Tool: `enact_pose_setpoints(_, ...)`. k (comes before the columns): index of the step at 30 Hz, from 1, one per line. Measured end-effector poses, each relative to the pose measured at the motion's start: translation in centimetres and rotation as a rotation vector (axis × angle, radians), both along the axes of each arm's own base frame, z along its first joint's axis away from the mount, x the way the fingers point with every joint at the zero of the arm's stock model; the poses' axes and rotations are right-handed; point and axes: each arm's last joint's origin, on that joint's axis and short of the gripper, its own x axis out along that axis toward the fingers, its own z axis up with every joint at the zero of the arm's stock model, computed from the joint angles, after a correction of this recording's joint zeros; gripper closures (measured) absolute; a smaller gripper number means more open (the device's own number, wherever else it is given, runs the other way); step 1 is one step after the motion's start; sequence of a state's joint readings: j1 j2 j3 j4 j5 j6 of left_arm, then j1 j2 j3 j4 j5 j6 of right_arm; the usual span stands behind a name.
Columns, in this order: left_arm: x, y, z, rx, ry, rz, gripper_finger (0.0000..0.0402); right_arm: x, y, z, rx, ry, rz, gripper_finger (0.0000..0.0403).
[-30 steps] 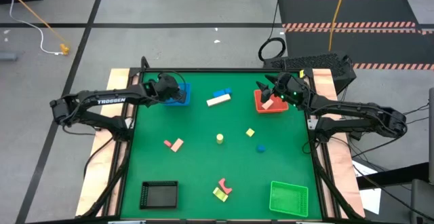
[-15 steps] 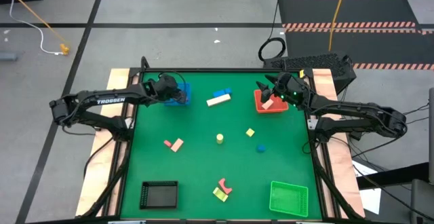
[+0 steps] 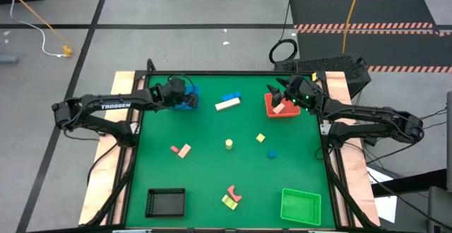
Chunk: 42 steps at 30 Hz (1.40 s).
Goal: Sort & place blocks by color
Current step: Put the top left green block in the green basket
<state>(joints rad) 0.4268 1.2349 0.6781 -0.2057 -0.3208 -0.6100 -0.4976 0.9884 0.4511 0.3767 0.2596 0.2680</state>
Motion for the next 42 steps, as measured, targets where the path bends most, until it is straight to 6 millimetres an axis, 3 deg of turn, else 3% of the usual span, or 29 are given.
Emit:
enact_pose_setpoints(4, 1.7, -1.5, 1.3, 0.101, -0.114, -0.124, 0.0098, 0.0, 0.0, 0.0, 0.0, 0.0, 0.0, 0.0131)
enact_pose_setpoints(9, 3.9, -4.8, 2.3, 0.228, -0.201, -0.341, 0.0099, 0.0, 0.0, 0.0, 0.0, 0.0, 0.0, 0.0131)
enact_pose_setpoints(16, 6.4, -9.4, 0.4, 0.329, -0.14, -0.607, 0.0101, 0.0, 0.0, 0.0, 0.0, 0.0, 0.0, 0.0131)
enact_pose_setpoints(28, 8.6, -14.7, -2.5, 0.319, -0.206, -0.765, 0.0092, 0.0, 0.0, 0.0, 0.0, 0.0, 0.0, 0.0131)
enact_pose_setpoints(36, 9.9, -15.7, -5.2, 0.36, -0.202, -0.78, 0.0052, 0.0, 0.0, 0.0, 0.0, 0.0, 0.0, 0.0131)
enact_pose_setpoints(42, 10.6, -15.7, -7.0, 0.432, -0.16, -0.747, 0.0057, 0.0, 0.0, 0.0, 0.0, 0.0, 0.0, 0.0131)
